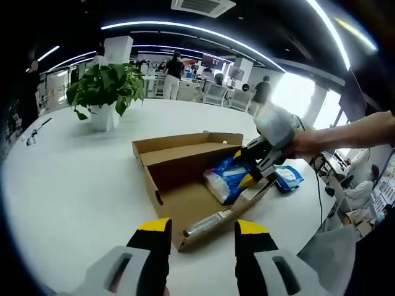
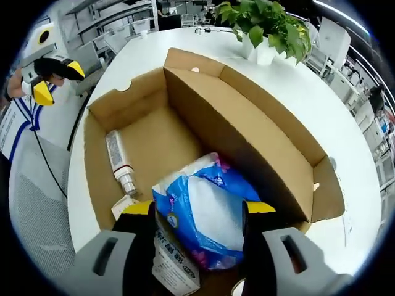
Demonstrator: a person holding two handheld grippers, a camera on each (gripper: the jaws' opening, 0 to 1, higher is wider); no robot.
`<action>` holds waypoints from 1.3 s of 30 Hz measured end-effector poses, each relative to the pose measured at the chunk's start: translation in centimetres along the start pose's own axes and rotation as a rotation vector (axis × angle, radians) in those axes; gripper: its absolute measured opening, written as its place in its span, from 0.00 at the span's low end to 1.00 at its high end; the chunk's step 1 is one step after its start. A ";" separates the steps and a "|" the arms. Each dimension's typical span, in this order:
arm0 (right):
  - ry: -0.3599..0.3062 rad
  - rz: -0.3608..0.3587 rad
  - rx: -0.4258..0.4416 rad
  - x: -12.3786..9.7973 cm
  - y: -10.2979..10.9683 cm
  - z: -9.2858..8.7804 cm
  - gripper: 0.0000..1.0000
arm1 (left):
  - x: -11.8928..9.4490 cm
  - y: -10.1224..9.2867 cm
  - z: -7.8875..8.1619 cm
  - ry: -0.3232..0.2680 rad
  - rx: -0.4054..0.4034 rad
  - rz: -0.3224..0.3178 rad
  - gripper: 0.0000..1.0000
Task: Operate the shoe box by opening the lid, removing the specified soft item, and placing it in the target area until the item is outside and the box remains undamaged.
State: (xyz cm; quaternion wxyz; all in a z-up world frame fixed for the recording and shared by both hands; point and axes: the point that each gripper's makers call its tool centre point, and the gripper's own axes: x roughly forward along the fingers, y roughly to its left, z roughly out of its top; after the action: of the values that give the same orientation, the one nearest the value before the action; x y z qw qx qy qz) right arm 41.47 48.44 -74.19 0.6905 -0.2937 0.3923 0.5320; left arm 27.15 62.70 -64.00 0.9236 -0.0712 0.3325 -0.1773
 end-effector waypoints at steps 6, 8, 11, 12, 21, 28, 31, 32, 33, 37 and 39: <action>0.042 0.008 -0.029 1.1 -0.8 -0.4 0.49 | -0.3 0.3 -0.3 0.003 -0.003 0.006 0.41; 0.053 0.019 -0.032 1.6 -0.9 -0.6 0.49 | -0.4 0.7 -0.4 0.004 -0.006 0.010 0.41; 0.067 0.026 -0.033 2.2 -1.0 -0.7 0.48 | -0.5 1.1 -0.7 0.007 -0.010 0.015 0.41; 0.071 0.028 -0.033 2.4 -1.0 -0.8 0.48 | -0.6 1.2 -0.8 0.007 -0.011 0.018 0.41; 0.081 0.036 -0.066 2.3 -0.7 -0.5 0.44 | -1.4 2.0 -1.3 0.005 -0.030 0.039 0.41; 0.073 0.036 -0.087 0.9 -0.7 -0.7 0.44 | -0.9 1.9 -1.2 0.003 -0.034 0.037 0.41; 0.070 0.037 -0.079 0.7 -0.8 -0.7 0.45 | -0.6 1.5 -0.9 -0.002 -0.031 0.026 0.41; 0.070 0.038 -0.077 0.8 -0.7 -0.7 0.45 | -0.6 1.4 -0.8 -0.003 -0.028 0.023 0.41; 0.073 0.037 -0.078 0.8 -0.7 -0.8 0.45 | -0.5 1.3 -0.7 -0.003 -0.027 0.022 0.41; 0.076 0.033 -0.101 0.6 -0.1 -0.6 0.44 | -0.5 1.0 -0.4 -0.008 -0.017 0.015 0.41; 0.068 0.031 -0.116 0.3 -0.1 -0.4 0.45 | -0.6 1.1 -0.3 -0.009 -0.017 0.016 0.41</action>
State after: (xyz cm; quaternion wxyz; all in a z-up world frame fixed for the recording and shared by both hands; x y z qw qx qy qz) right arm 41.49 48.24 -74.62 0.6502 -0.3449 0.3885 0.5544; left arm 26.82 63.96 -64.12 0.9258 -0.0773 0.3302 -0.1669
